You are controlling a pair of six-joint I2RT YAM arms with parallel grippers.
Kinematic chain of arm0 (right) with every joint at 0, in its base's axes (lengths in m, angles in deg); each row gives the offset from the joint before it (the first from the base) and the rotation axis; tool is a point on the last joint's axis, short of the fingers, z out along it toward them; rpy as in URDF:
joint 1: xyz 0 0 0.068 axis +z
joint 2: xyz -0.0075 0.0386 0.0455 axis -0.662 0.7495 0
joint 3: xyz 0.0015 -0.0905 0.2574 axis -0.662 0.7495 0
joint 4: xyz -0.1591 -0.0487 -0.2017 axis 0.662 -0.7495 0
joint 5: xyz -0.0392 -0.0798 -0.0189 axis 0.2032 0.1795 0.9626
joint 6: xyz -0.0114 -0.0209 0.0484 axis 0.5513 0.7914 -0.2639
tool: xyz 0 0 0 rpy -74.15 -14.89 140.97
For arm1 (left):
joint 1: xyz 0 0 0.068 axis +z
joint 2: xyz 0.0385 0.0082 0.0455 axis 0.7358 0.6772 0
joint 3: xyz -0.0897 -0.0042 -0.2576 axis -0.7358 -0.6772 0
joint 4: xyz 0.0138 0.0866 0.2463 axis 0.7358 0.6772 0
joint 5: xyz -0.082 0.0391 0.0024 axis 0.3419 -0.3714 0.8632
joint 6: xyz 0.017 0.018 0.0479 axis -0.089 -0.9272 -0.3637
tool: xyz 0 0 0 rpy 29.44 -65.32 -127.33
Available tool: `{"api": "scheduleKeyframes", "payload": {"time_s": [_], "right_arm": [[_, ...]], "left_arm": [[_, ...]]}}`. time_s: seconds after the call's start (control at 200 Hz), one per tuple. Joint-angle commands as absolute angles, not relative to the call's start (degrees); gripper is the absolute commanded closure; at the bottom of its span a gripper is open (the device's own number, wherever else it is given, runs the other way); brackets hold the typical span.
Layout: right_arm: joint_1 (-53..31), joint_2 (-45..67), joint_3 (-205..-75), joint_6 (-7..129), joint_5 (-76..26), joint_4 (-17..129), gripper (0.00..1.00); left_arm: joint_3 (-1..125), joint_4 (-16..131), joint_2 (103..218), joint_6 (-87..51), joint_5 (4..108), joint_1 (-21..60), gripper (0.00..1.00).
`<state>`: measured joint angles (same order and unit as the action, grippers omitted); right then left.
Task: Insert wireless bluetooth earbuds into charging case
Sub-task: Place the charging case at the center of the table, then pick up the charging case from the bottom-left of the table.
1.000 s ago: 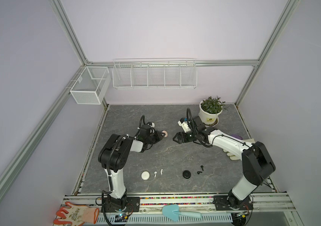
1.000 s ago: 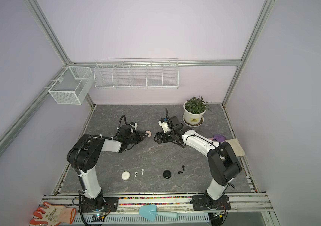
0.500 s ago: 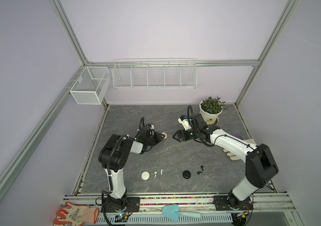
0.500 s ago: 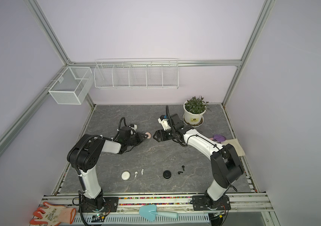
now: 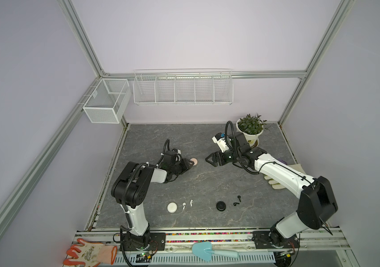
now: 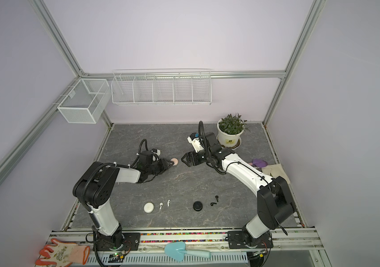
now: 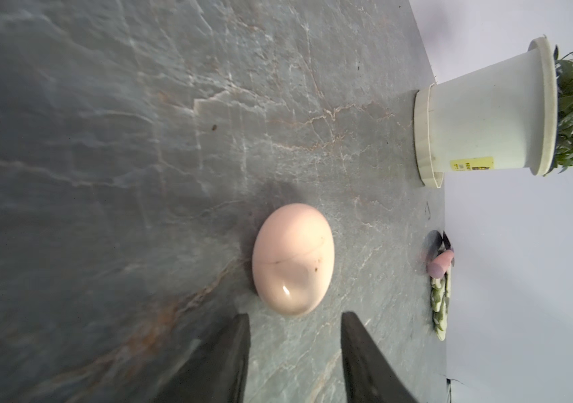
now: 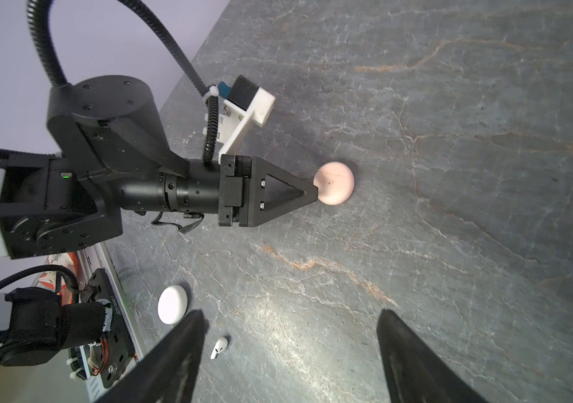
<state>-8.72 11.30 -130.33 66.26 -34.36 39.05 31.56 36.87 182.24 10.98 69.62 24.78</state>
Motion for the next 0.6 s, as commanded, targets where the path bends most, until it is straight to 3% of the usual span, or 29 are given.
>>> {"api": "scheduleKeyframes", "payload": {"time_s": [0.0,0.135,0.34,0.6], "right_arm": [[-7.27,6.92,-120.59,70.67,-38.36,49.87,0.17],[3.0,6.66,-108.61,87.01,-40.91,68.74,0.15],[13.82,19.88,-114.41,103.67,-43.05,68.6,0.13],[17.03,29.86,-121.09,109.25,-46.01,71.18,0.08]], "left_arm": [[29.5,42.05,178.9,8.34,66.81,26.04,0.54],[27.43,43.98,174.28,9.73,67.74,28.71,0.53],[24.94,49.92,167.78,12.29,73.03,34.85,0.52],[21.82,52.13,162.53,12.34,74.18,40.14,0.46]]}}
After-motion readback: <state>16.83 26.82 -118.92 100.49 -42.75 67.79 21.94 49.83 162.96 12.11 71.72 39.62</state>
